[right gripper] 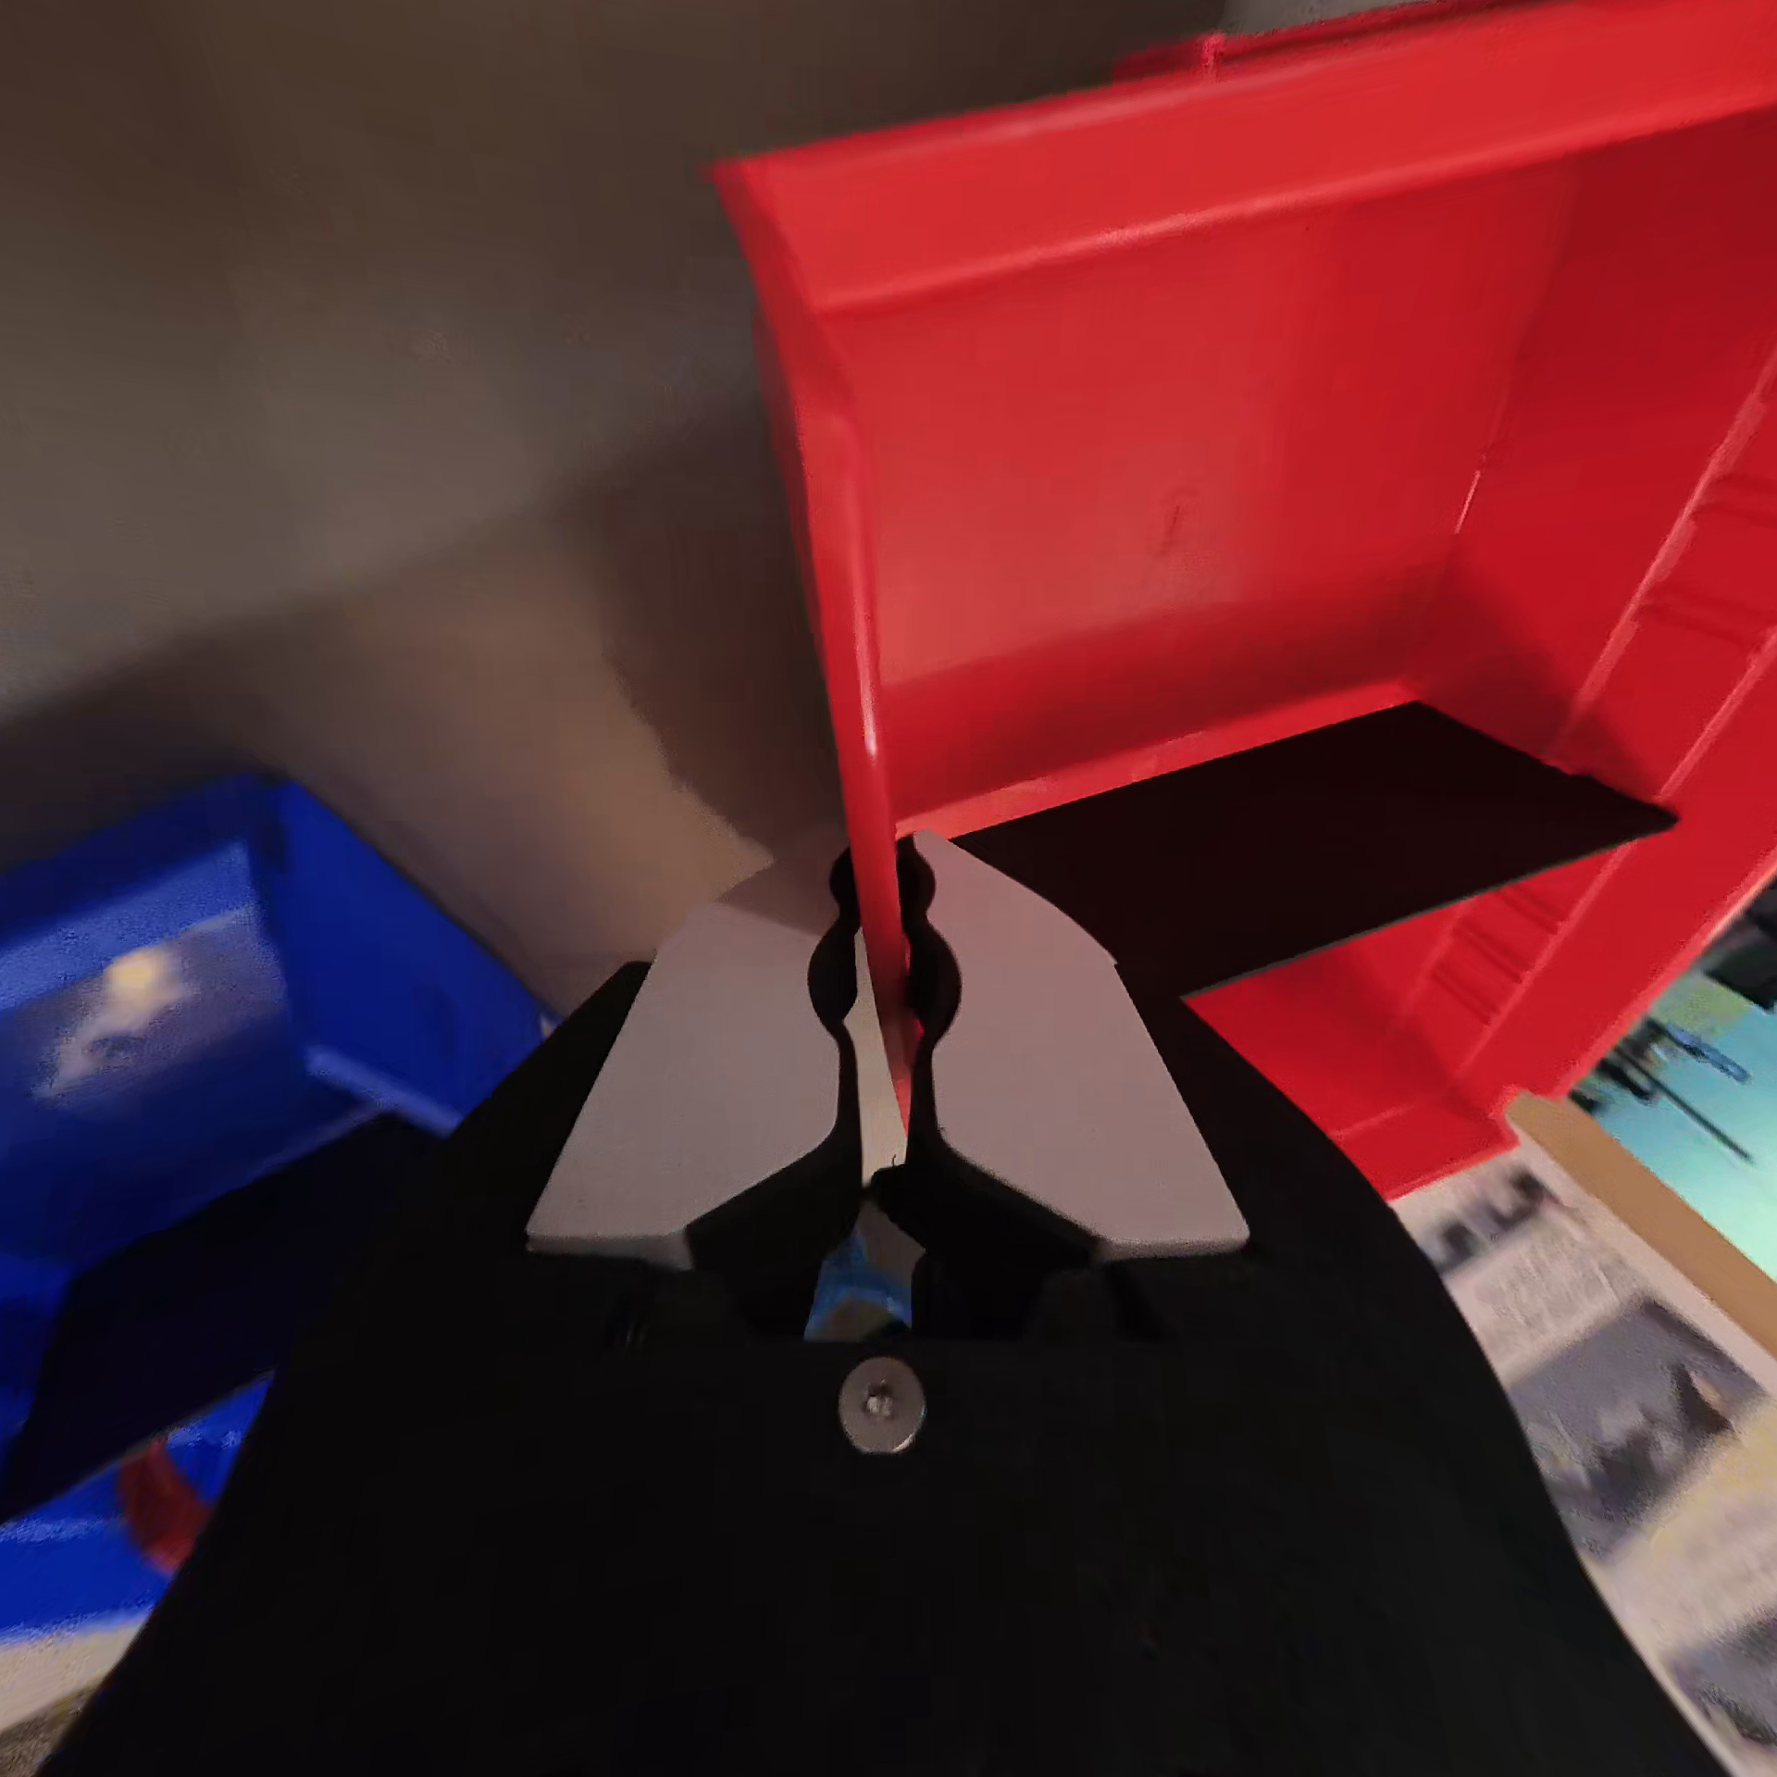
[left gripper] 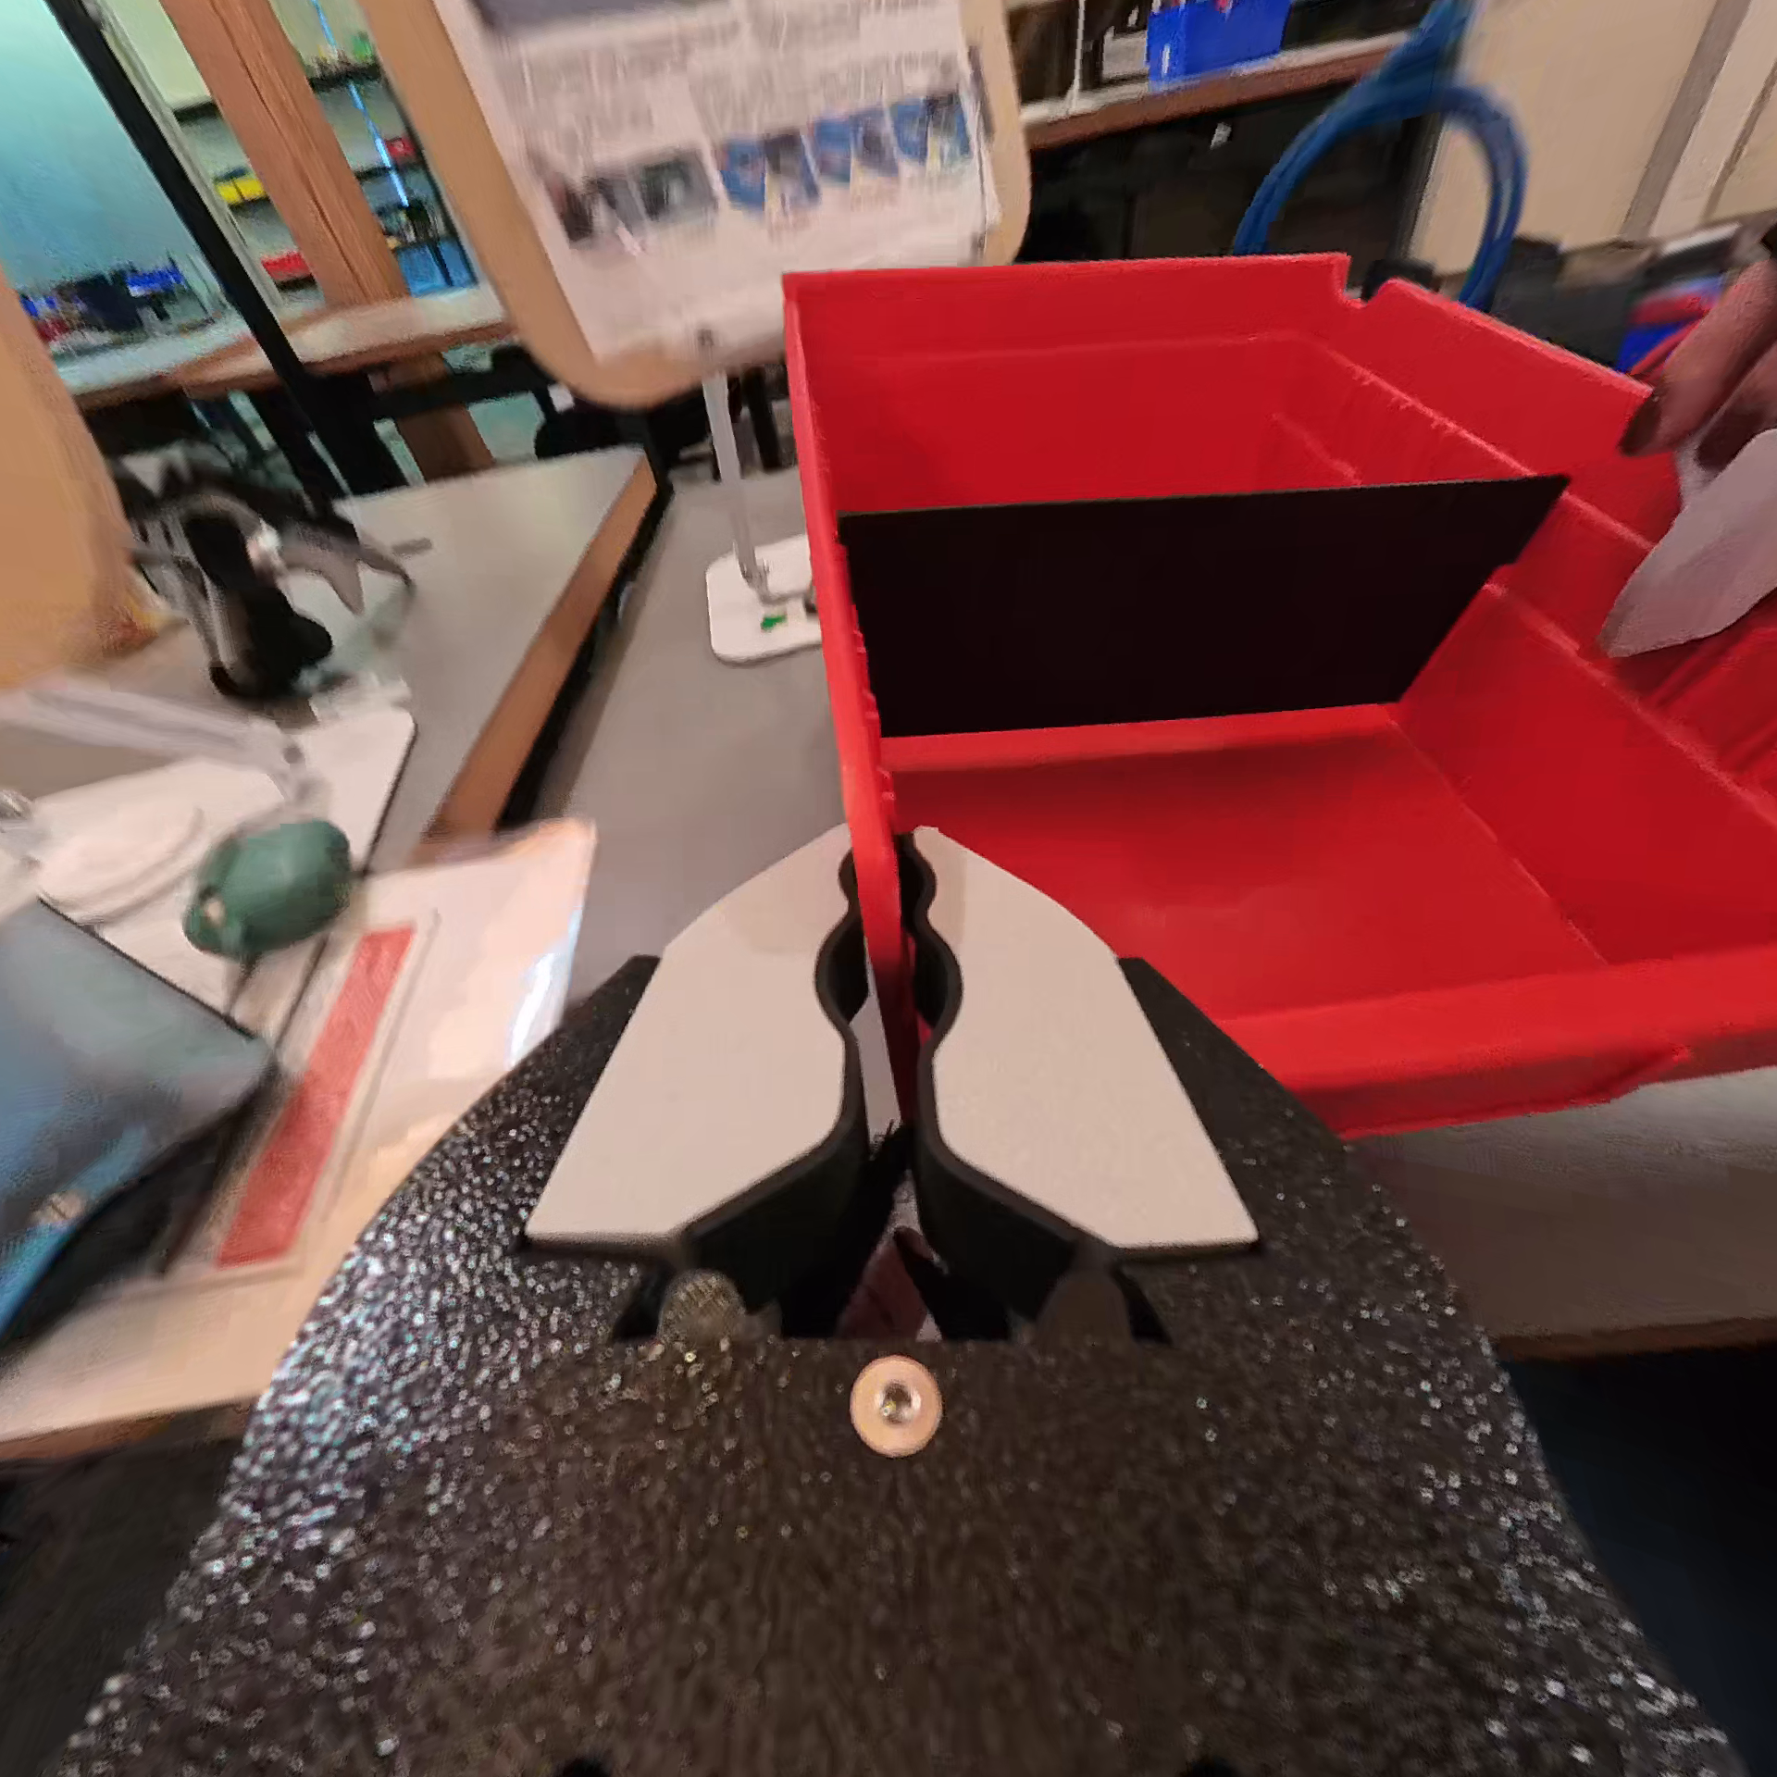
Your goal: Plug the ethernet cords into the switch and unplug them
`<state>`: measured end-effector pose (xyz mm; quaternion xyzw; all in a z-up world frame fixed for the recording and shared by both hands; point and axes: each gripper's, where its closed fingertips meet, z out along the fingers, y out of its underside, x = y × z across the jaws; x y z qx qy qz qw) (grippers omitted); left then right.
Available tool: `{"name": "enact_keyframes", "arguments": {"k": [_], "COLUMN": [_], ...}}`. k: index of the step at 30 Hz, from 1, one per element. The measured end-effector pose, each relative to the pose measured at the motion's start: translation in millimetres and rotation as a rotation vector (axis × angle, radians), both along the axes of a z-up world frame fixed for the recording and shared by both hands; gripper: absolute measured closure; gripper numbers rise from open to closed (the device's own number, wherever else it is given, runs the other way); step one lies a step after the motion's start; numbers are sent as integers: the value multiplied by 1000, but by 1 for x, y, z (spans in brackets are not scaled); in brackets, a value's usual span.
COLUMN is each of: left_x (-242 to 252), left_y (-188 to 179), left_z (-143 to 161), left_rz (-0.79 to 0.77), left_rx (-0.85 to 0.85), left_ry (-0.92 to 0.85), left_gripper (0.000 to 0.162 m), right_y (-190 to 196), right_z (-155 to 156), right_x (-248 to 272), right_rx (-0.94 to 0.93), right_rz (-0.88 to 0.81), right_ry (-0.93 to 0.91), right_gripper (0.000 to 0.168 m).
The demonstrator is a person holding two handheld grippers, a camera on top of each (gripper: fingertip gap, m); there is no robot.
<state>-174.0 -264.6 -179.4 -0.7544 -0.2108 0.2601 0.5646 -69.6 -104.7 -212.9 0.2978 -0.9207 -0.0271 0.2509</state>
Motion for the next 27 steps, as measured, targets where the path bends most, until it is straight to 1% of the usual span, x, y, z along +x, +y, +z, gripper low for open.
{"name": "enact_keyframes", "arguments": {"k": [3,6,8,10,13,16,19,21,23,25,27], "left_x": [11,28,44,59,90,131,177,211,245,271,295], "left_y": [18,53,87,129,205,285,366,413,452,482,504], "left_z": [56,113,142,162,177,176,158,138,112,81,55], "left_rz": [-32,-101,-174,-261,-414,-561,-690,-759,-812,-849,-896], "left_rx": [22,45,41,41,45,36,20,-13,-76,-190,-256], "left_ry": [81,168,216,257,291,288,245,203,186,205,174], "left_gripper": [157,156,154,153,152,152,153,153,153,152,152], "right_y": [17,48,78,113,170,224,274,305,330,347,358], "right_z": [55,108,137,159,177,176,162,147,129,108,84], "right_x": [10,31,51,76,126,187,252,294,332,365,390], "right_rx": [9,37,56,75,110,128,139,144,141,130,117], "right_rz": [-46,-118,-198,-296,-466,-638,-810,-907,-984,-1057,-1089], "right_ry": [86,155,182,200,208,167,106,56,-3,-67,-132], "right_gripper": [161,162,163,162,163,163,163,163,163,163,163]}}
